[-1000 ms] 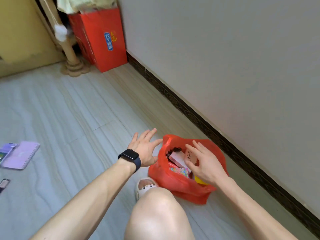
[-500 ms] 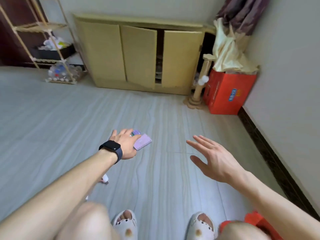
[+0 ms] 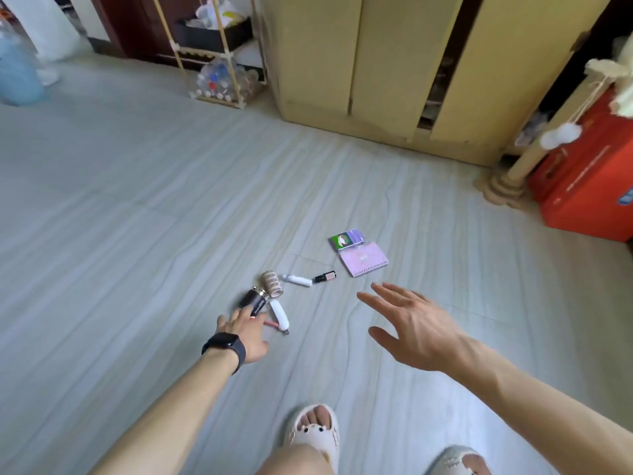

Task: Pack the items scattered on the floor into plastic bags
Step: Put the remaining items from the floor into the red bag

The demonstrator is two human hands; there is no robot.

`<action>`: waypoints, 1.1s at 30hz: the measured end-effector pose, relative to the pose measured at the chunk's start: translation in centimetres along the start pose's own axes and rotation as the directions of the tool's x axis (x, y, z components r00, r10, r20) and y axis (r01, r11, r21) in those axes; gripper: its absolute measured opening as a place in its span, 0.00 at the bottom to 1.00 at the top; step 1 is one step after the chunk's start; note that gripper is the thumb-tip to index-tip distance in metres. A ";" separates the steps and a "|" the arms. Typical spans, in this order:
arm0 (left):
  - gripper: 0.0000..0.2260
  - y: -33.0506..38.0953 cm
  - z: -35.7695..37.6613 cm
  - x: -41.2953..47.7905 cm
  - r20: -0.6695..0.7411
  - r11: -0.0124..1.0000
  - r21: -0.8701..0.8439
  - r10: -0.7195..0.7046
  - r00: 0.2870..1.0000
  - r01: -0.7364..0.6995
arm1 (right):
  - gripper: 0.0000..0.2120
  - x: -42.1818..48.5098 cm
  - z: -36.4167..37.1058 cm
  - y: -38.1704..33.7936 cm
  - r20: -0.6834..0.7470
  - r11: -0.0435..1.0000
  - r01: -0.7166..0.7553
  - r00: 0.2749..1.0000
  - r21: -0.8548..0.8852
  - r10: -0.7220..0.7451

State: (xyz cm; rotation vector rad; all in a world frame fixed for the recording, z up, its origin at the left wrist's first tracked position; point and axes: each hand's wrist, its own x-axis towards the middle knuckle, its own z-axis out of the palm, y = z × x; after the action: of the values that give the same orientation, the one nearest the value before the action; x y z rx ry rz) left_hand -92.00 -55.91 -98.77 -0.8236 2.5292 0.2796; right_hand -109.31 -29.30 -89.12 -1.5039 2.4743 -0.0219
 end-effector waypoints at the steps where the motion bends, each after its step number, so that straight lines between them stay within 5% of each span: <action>1: 0.27 -0.4 1.6 0.6 0.024 1.000 -0.028 -0.014 1.000 0.015 | 0.31 1.0 1.5 -0.2 0.043 1.000 0.003 0.999 0.006 -0.004; 11: 0.37 -4.0 13.3 4.3 0.100 0.947 -0.188 -0.246 0.964 0.261 | 0.33 12.2 17.3 -2.7 0.443 0.998 -0.035 0.896 0.058 0.006; 17: 0.31 -5.3 14.2 9.7 -0.073 0.900 -0.284 -0.363 0.929 0.330 | 0.34 20.7 22.3 -7.2 0.325 0.959 -0.105 0.945 0.262 0.014; 22: 0.17 -5.1 14.6 12.3 -0.110 0.907 -0.207 -0.394 0.912 0.367 | 0.26 23.1 25.1 -8.2 0.216 0.976 -0.037 0.976 0.216 -0.011; 33: 0.13 1.5 15.9 6.8 -0.017 0.943 -0.239 -0.241 0.970 0.230 | 0.25 10.5 26.6 1.2 0.248 0.920 -0.354 0.919 0.168 0.308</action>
State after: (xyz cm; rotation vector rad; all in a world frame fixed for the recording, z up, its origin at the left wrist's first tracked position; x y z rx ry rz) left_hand -91.97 -53.00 -115.88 -1.2264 2.4375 0.4929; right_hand -109.24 -34.88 -117.23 -0.9330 2.4266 -0.0530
